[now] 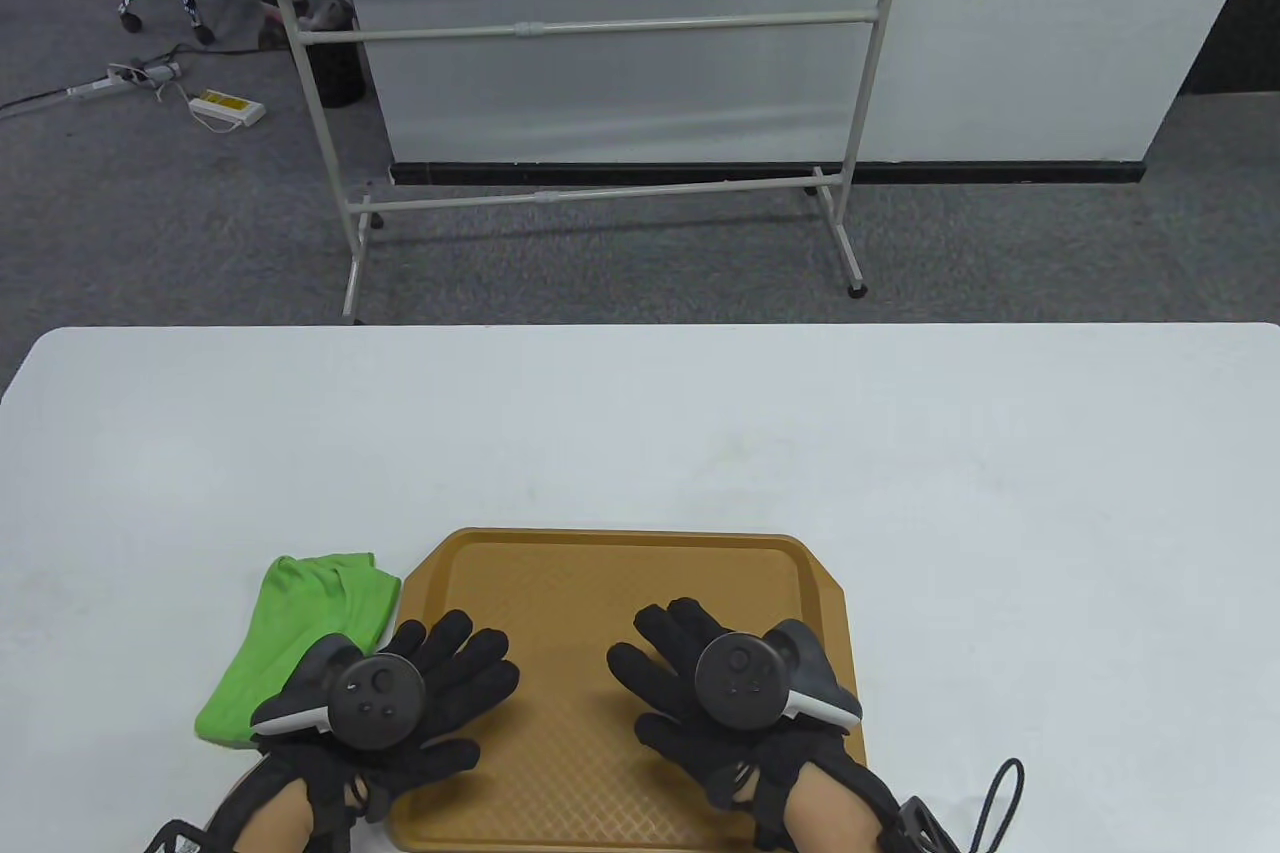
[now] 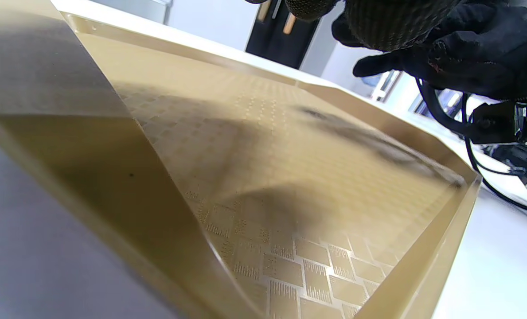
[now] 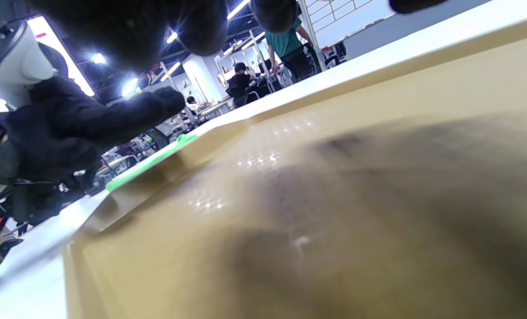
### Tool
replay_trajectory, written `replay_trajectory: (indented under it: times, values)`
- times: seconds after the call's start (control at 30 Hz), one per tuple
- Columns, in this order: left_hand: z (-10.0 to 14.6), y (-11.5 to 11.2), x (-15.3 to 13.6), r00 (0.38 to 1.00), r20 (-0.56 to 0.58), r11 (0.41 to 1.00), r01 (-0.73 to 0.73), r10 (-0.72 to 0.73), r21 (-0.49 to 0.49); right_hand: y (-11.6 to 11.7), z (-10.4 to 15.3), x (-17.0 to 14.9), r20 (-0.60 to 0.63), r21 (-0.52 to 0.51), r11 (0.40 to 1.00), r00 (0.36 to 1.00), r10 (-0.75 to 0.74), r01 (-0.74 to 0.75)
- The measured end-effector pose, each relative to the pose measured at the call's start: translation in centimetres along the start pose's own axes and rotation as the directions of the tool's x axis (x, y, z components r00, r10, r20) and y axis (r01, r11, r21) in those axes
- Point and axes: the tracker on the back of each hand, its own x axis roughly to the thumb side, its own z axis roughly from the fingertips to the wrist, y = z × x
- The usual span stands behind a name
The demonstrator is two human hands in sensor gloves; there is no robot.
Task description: Wipe the food tray with a square towel
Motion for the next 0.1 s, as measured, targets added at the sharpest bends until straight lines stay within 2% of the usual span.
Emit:
replay_trajectory:
  times: [0.1]
  values:
    - [0.03,-0.02,-0.02,1.000,-0.004,1.000,0.005,-0.005,-0.006,0.10,-0.07,-0.09,-0.006,0.014,1.000,1.000,-0.008,0.008]
